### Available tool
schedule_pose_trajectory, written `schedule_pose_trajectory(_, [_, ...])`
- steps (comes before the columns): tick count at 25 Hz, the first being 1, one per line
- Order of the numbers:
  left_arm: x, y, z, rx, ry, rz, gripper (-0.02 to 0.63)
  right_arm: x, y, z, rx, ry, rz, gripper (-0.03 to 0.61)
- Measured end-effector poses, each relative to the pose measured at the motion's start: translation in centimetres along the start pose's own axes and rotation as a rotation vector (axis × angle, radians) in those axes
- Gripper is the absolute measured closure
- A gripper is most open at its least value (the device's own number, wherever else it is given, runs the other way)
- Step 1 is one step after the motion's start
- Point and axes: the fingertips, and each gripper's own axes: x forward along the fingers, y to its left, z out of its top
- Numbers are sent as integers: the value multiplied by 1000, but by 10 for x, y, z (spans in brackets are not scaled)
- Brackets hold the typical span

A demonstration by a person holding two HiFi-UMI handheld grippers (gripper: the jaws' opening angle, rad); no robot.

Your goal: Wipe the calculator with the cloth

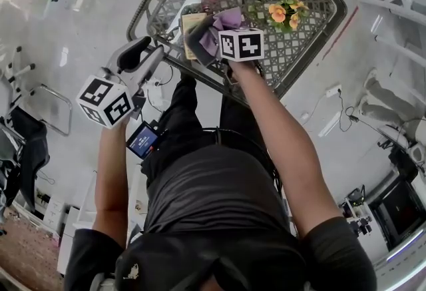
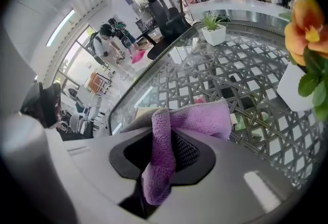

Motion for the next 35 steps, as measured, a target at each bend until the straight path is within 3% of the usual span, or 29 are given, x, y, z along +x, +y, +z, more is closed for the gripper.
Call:
schedule_pose_trajectory(5, [-4,0,3,6,-7,2,396,2,10,5,-26,-25,25,503])
schedule_pose_trajectory(12, [-8,-3,-1,7,-10,3,396,2,4,-12,-361,83,-96,503])
schedule_pose_trajectory(16, [-10,-5,-2,11,-14,2,396,-3,-2,-22,-434,120,-148,503])
schedule_pose_trajectory(22, [-12,-9,2,24,-20,1,396,-9,-24,-47,-404,164,-188,503])
schedule_pose_trajectory(28, [-14,-15,7,35,-22,-2,397,-36,-46,-42,-388,148,-257,503])
schedule_pose_trajectory(35, [-12,-26,16,52,-27,-7,396,-50,-67,-50,-321,139,-264,502])
